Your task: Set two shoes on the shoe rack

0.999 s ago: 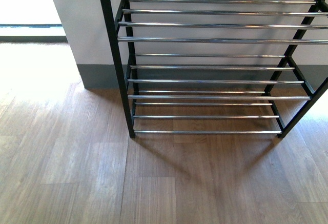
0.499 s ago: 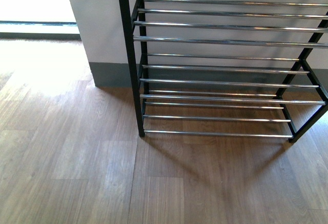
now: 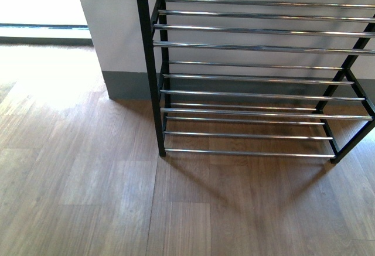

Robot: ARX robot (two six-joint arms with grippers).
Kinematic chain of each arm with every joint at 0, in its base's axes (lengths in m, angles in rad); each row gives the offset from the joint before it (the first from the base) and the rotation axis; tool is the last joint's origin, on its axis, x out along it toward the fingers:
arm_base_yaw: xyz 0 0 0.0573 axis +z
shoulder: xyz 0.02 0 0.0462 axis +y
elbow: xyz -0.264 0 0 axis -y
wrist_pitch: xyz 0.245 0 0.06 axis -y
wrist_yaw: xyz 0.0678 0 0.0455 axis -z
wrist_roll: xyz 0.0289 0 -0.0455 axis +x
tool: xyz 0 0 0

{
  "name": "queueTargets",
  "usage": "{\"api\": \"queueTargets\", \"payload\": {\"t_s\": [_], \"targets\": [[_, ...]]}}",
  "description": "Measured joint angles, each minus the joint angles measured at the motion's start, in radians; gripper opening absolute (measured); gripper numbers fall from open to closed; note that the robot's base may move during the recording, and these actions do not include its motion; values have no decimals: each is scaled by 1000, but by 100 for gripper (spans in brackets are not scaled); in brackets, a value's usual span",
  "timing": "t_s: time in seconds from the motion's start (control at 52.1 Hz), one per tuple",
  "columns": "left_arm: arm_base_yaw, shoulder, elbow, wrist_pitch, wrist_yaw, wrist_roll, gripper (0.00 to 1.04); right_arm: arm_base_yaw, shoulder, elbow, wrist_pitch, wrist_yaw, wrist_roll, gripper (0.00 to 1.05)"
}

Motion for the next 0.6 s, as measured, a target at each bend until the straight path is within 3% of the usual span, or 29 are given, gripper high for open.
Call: {"api": "queueTargets", "payload": {"t_s": [0.595], "targets": [[-13,-4,0,-13,-16,-2,2,0,0,0,0,0,0,2]]}}
